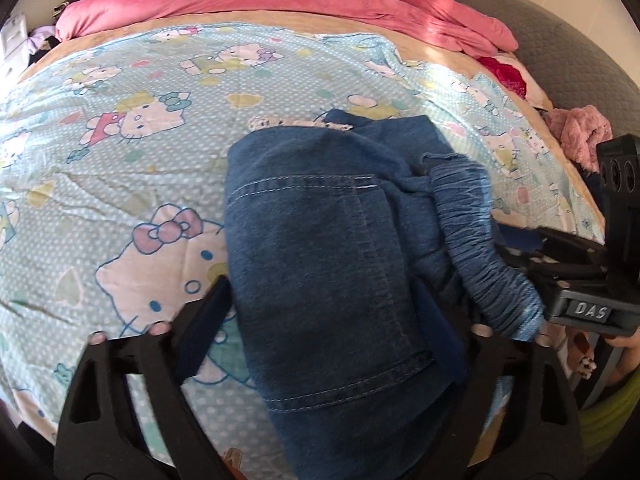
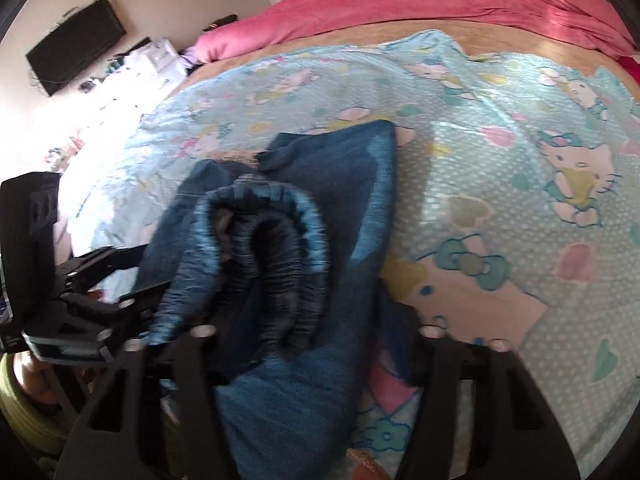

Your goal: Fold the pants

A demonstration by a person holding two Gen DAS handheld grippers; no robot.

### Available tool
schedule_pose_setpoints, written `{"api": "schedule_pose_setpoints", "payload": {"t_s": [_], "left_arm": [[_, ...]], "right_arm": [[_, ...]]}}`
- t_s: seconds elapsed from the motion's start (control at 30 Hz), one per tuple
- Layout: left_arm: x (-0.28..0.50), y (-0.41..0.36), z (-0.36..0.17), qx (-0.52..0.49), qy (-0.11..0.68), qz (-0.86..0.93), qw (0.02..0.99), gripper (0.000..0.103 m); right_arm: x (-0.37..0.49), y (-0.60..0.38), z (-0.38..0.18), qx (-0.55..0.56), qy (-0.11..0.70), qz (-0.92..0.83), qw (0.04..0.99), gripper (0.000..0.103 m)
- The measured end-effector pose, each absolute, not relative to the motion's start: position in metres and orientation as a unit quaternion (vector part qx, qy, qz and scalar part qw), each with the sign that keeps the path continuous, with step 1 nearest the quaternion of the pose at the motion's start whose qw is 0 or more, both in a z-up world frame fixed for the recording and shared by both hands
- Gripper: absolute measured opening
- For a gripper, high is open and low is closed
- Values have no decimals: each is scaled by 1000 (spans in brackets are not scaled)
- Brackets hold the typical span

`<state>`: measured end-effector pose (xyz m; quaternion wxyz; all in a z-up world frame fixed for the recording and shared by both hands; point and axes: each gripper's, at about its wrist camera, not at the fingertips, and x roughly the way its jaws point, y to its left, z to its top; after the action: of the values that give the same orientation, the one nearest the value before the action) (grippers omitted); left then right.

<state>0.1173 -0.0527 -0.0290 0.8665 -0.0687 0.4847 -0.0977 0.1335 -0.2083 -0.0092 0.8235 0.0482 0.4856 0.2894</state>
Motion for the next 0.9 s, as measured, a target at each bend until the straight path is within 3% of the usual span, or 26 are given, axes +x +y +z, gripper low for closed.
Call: {"api": "schedule_pose_setpoints", "payload": {"t_s": [0.1, 0.27, 0.47, 0.9], "left_arm": [[118, -58, -28, -62, 480, -96, 870, 63], [112, -62, -19, -45, 465, -94, 879, 34], [108, -59, -4, -55, 453, -93, 885, 19], [127, -35, 39, -70, 404, -83, 908, 18]], "right_arm": [[130, -203, -6, 43, 475, 297, 827, 30], [120, -202, 3, 41, 452, 299, 840, 21], [110, -194, 21, 15, 430, 303, 850, 18], [134, -167, 69, -16, 359, 320, 877, 18]]}}
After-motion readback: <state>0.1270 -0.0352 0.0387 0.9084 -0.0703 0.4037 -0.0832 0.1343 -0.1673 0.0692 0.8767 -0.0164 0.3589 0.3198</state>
